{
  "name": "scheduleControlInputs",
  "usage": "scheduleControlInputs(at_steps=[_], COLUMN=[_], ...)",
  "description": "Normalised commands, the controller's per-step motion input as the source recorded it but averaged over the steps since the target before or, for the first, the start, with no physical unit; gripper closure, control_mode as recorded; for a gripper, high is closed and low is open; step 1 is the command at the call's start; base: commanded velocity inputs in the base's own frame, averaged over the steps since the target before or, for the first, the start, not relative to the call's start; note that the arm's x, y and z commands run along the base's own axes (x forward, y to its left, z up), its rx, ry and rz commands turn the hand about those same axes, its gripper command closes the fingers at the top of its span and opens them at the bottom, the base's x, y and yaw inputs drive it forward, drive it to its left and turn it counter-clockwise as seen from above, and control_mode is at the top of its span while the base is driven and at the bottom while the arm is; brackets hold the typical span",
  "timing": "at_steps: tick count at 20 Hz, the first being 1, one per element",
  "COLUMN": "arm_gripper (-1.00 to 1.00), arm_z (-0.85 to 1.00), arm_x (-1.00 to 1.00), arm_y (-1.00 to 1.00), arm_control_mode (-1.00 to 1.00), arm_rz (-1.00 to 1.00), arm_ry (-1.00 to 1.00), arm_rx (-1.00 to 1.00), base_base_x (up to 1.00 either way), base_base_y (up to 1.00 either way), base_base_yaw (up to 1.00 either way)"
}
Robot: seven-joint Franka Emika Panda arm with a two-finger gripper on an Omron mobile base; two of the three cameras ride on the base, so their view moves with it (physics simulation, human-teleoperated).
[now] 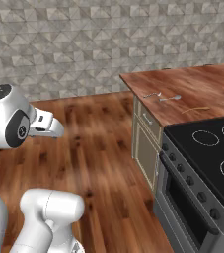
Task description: Organize the utensils by type. Pick up the wooden spoons from the counter and place them in the open cabinet. Then pick up the metallic utensils from the counter and place them in the open drawer.
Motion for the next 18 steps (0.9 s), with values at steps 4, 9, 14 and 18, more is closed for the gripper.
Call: scheduleControlInputs(at_steps=[4, 9, 14, 18], arm_gripper=[-1.0, -1.0, -1.0, -1.0], arm_z=[0.0, 0.0, 0.0, 0.0], arm_x=[0.0, 0.0, 0.0, 0.0], arm_y=[0.0, 0.0, 0.0, 0.0], arm_control_mode=[1.0, 1.0, 1.0, 1.0], arm_rz=[0.0, 0.0, 0.0, 0.0], arm_ry=[0.0, 0.0, 0.0, 0.0], arm_rx=[0.0, 0.0, 0.0, 0.0], base_base_x=[0.8, 0.74, 0.66, 0.63], base_base_y=[0.0, 0.12, 0.24, 0.34], base_base_yaw=[-0.44, -0.56, -0.65, -0.68])
